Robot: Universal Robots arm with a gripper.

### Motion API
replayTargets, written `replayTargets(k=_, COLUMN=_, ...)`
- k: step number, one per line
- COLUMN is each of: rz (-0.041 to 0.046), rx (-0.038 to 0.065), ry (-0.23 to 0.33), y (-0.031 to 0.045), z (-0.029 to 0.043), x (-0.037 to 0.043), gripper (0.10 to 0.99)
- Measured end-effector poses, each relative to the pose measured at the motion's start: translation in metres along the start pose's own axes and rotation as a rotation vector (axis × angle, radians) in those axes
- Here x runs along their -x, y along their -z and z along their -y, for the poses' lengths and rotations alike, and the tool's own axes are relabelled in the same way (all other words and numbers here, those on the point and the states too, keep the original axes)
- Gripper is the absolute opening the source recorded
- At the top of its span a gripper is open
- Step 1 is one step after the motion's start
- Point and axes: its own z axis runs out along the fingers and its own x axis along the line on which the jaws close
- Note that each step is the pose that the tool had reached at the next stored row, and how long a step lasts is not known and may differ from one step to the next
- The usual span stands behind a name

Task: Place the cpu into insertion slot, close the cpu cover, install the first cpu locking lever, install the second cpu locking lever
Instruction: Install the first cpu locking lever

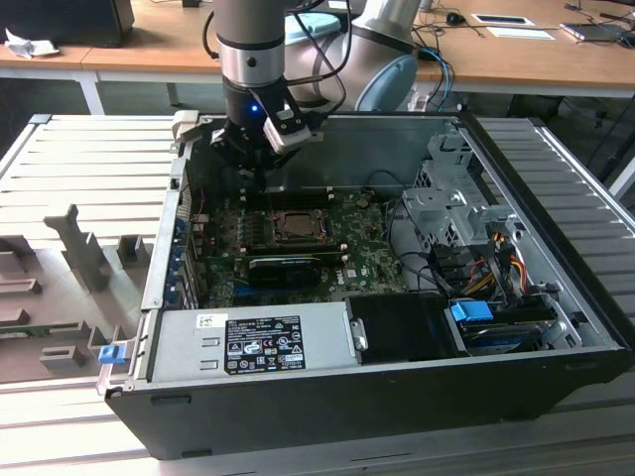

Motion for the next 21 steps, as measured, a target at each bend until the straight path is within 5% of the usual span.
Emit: replayTargets(k=21, rz=0.0, rx=0.0, ry=0.0, y=-0.0001, z=-0.0001, x=0.0079, gripper=0.106)
